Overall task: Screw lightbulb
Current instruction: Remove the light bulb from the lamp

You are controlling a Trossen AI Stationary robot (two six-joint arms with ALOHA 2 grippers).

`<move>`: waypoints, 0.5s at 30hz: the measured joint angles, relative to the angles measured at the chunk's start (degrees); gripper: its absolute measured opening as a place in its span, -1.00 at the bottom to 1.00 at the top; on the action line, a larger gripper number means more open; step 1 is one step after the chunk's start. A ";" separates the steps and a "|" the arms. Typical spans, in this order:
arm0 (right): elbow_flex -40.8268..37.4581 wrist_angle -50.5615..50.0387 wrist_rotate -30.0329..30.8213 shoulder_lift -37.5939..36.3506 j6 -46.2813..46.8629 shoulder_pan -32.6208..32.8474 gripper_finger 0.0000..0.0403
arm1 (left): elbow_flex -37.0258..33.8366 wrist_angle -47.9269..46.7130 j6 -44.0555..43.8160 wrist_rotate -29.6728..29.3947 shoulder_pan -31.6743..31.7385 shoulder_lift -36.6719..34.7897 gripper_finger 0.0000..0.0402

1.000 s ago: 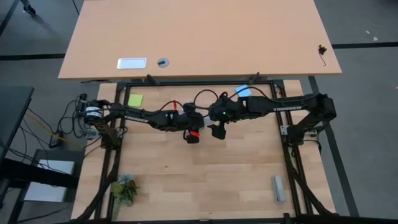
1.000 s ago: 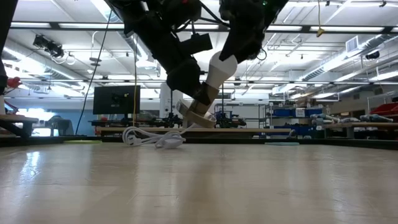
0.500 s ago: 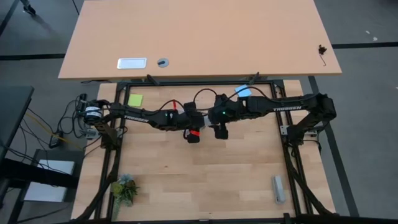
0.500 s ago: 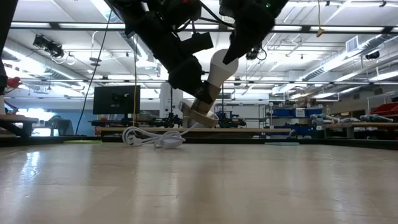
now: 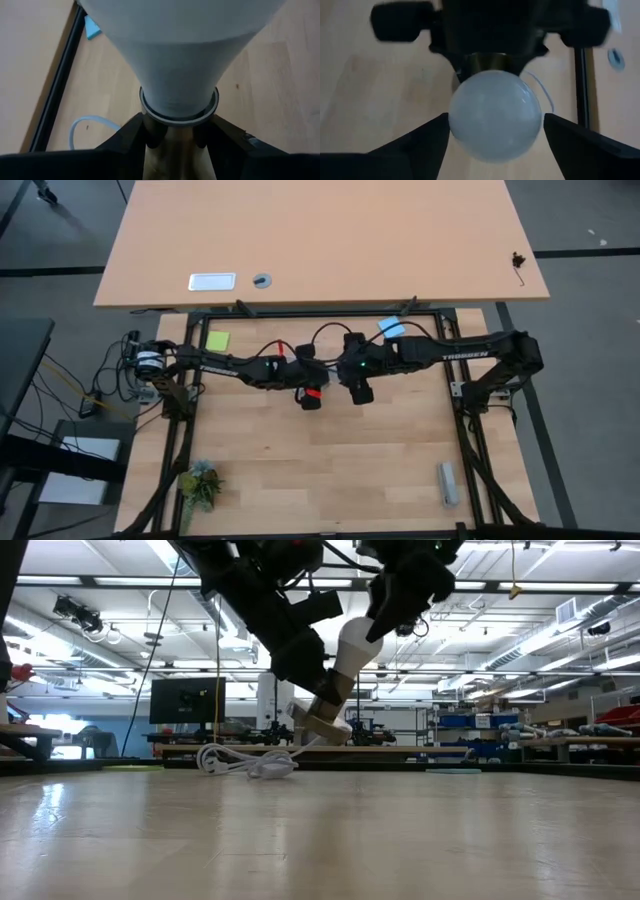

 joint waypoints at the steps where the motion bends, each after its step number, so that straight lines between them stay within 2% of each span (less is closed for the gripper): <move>1: 0.00 -0.02 0.25 -0.29 2.82 0.13 0.64 | 0.02 -0.03 0.02 0.02 0.00 -0.06 -0.19; 4: -0.02 0.00 0.43 -1.58 12.70 0.34 0.69 | 0.02 -0.64 0.16 0.07 -0.01 -0.06 -0.19; 8: 0.04 -0.09 0.19 -3.53 31.15 -0.12 0.71 | 0.00 -1.07 0.19 0.38 -0.02 -0.01 -0.19; 10: 0.04 -0.32 -2.65 -3.57 38.93 -0.60 0.72 | 0.00 -1.02 0.06 0.35 -0.04 -0.01 -0.19; 13: 0.04 -0.67 -6.29 -2.45 43.79 -0.85 0.72 | -0.05 -1.02 -0.64 0.16 -0.02 -0.01 -0.19; 15: 0.02 -0.56 -6.47 -1.19 44.30 -0.73 0.72 | -0.05 -1.09 -1.02 -0.05 -0.02 -0.01 -0.19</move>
